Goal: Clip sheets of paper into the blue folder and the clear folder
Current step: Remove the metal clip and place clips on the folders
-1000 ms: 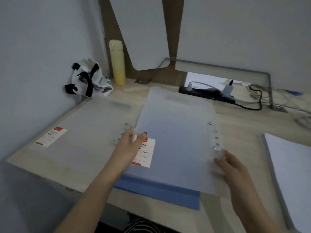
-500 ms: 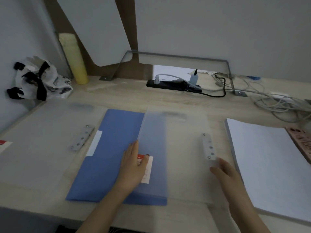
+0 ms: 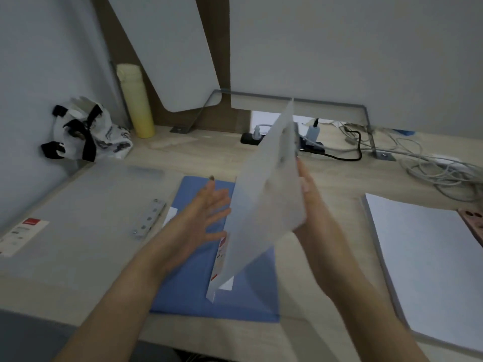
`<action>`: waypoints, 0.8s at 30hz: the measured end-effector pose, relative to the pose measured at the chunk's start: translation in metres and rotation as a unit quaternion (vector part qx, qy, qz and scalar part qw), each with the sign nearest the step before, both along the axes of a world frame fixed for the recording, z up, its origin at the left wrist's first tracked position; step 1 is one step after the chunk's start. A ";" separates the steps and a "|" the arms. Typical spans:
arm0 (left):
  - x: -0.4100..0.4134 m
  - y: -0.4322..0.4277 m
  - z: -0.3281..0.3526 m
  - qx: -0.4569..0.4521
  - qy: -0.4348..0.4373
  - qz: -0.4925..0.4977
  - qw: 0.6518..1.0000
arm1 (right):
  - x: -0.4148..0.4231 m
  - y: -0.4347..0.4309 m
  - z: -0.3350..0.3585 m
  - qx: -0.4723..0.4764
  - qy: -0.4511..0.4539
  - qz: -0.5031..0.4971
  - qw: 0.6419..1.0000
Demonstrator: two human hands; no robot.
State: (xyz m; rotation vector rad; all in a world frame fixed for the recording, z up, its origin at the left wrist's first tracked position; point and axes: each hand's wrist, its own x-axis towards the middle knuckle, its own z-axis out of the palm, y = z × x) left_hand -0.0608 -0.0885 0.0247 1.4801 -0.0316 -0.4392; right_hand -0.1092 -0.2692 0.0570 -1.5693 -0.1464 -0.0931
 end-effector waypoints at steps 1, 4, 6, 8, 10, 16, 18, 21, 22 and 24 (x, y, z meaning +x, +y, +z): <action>0.002 0.006 0.011 -0.015 0.003 0.001 1.000 | 0.007 0.016 -0.002 -0.020 -0.002 0.025 0.999; 0.004 0.027 0.037 -0.032 -0.031 0.003 0.999 | 0.028 0.058 -0.021 -0.078 -0.012 0.110 0.991; 0.009 0.042 0.045 -0.058 -0.061 0.034 0.996 | 0.042 0.076 -0.046 -0.149 -0.020 0.146 0.978; 0.017 0.069 0.046 -0.066 -0.072 0.072 0.993 | 0.055 0.084 -0.072 -0.220 0.004 0.170 0.961; 0.024 0.100 0.046 -0.086 -0.054 0.083 0.991 | 0.064 0.084 -0.097 -0.307 0.017 0.174 0.936; 0.034 0.177 0.008 -0.033 0.017 0.106 0.994 | 0.073 0.065 -0.131 -0.498 -0.017 0.158 0.852; 0.034 0.188 -0.009 0.003 0.051 0.134 0.990 | 0.085 0.062 -0.135 -0.532 -0.002 0.138 0.835; 0.030 0.198 -0.034 0.073 0.085 0.124 0.986 | 0.098 0.062 -0.138 -0.597 0.040 0.054 0.799; 0.028 0.201 -0.044 0.103 0.091 0.120 0.983 | 0.099 0.063 -0.141 -0.617 0.042 0.032 0.785; 0.026 0.201 -0.057 0.145 0.093 0.123 0.977 | 0.098 0.064 -0.146 -0.639 0.032 0.017 0.769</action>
